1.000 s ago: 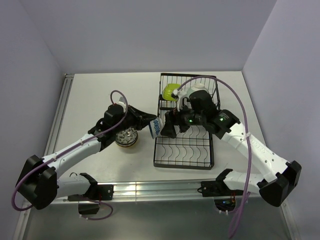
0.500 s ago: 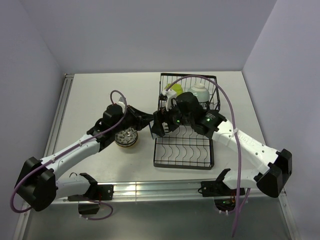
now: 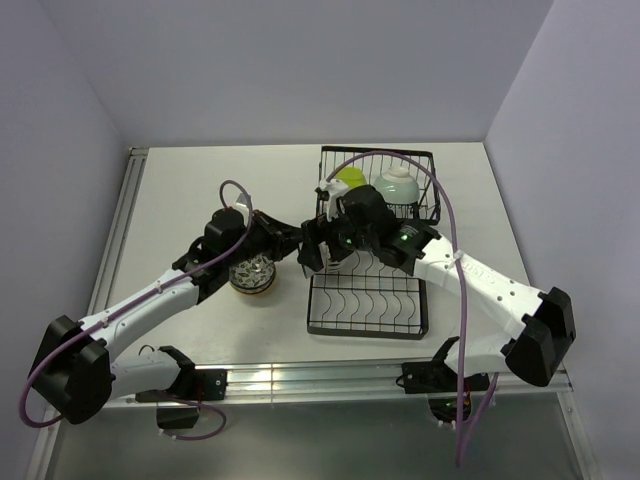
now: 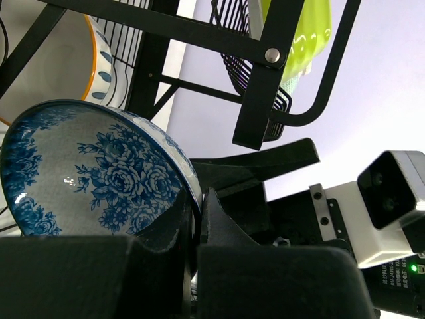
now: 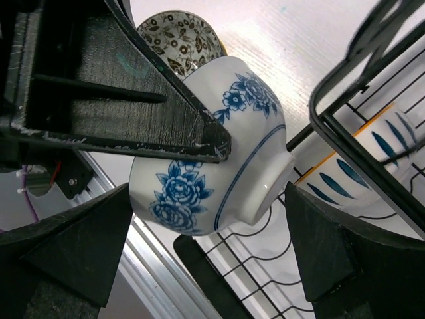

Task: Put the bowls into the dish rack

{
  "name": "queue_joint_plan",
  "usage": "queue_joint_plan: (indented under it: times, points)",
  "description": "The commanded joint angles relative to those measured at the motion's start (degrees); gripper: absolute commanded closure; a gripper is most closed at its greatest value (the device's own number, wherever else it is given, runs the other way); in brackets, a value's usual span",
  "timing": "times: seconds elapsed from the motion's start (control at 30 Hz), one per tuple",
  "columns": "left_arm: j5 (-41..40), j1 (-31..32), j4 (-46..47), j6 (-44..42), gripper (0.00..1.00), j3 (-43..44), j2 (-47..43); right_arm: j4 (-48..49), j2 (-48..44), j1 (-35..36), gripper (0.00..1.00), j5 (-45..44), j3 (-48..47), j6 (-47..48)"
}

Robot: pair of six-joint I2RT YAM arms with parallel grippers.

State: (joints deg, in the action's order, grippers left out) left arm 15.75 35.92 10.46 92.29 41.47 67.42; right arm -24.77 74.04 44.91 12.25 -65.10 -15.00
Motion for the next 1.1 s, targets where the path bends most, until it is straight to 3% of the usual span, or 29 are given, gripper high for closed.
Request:
queue_joint_plan:
  times: [0.0,0.2,0.37,0.67,0.77,1.07]
  points:
    - [1.0,-0.2,4.4,2.0,1.00,1.0,-2.2,2.7,1.1,0.7,0.01,-0.1,0.2,-1.2]
    - [1.2,-0.3,4.2,2.2,1.00,0.9,-2.0,4.2,0.8,1.3,0.12,-0.9,2.2,-1.1]
    - [1.2,-0.4,4.0,2.3,1.00,0.5,-2.0,5.3,0.1,1.2,0.35,-0.5,3.8,-0.8]
    - [1.1,-0.4,2.6,2.5,0.99,0.3,-1.9,5.6,-1.3,1.3,0.97,0.1,5.1,0.3]
    - [1.0,-0.3,1.8,2.9,0.96,0.3,-1.9,5.4,-2.1,1.2,1.00,0.6,5.3,0.8]
    - [0.8,-0.4,0.4,3.1,0.70,0.6,-1.1,2.9,-5.7,-0.1,1.00,1.8,6.5,1.8]
